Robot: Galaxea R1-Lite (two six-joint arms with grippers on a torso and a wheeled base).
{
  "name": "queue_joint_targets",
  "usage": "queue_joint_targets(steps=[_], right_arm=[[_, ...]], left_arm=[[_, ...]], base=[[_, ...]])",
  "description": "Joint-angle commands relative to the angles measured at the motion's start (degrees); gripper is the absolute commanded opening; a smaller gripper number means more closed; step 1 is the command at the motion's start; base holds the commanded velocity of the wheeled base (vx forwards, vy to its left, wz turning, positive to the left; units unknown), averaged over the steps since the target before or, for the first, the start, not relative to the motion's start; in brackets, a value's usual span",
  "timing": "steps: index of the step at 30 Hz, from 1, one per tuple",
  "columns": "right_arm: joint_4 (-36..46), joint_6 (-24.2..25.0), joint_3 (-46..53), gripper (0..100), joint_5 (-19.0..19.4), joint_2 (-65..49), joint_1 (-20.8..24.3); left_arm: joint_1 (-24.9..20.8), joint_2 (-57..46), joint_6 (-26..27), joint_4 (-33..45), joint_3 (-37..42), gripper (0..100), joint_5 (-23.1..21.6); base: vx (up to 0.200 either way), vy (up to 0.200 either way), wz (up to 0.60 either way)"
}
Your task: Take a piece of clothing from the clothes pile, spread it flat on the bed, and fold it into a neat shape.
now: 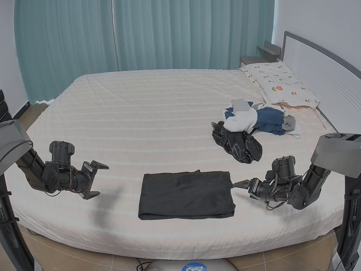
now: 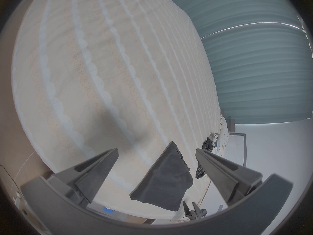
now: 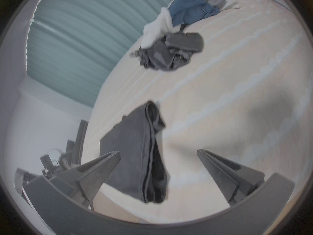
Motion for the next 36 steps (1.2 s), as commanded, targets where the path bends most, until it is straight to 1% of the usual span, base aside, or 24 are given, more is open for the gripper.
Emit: queue_joint_targets(steps=[1,4,9,11,12,15,17,26,36], right_arm=[[-2.9,2.3,-2.6,100,-0.3,3.3,-2.4],[-8.7,5.6,-2.5,100,-0.6,5.4,-3.2],[-14.5,9.5,-1.2,100,-0.5,6.1,-3.3],[-16.9,9.7,-0.4,100,-0.4,6.7,-3.3],[-17.4,9.7,-0.3,100,-0.4,6.7,-3.3],[-23.3,9.8,1.9,100,-0.4,8.1,-3.3],[-24.9,9.8,2.5,100,-0.4,8.4,-3.3],[-26.2,9.8,3.1,100,-0.4,8.7,-3.3],[-26.3,9.8,3.4,100,0.0,8.7,-3.4]], left_arm=[[0.0,0.1,0.0,-0.1,-0.2,100,0.0],[0.0,0.2,0.0,-0.1,-0.2,100,0.2],[0.1,0.1,0.2,-0.1,0.0,100,0.1],[0.1,0.1,0.4,-0.1,0.0,100,0.1],[0.1,0.1,0.4,-0.1,0.0,100,0.1],[0.1,0.1,0.4,-0.1,0.1,100,0.2],[0.0,0.0,0.4,-0.1,0.3,100,0.2],[0.0,-0.4,0.0,-0.1,0.4,100,0.3],[-0.6,-0.6,-0.2,0.2,1.3,100,0.4]], base=[[0.000,0.000,0.00],[0.000,0.000,0.00],[0.000,0.000,0.00],[0.000,0.000,0.00],[0.200,0.000,0.00],[0.200,0.000,0.00],[0.200,0.000,0.00],[0.000,0.000,0.00],[0.000,-0.200,0.00]])
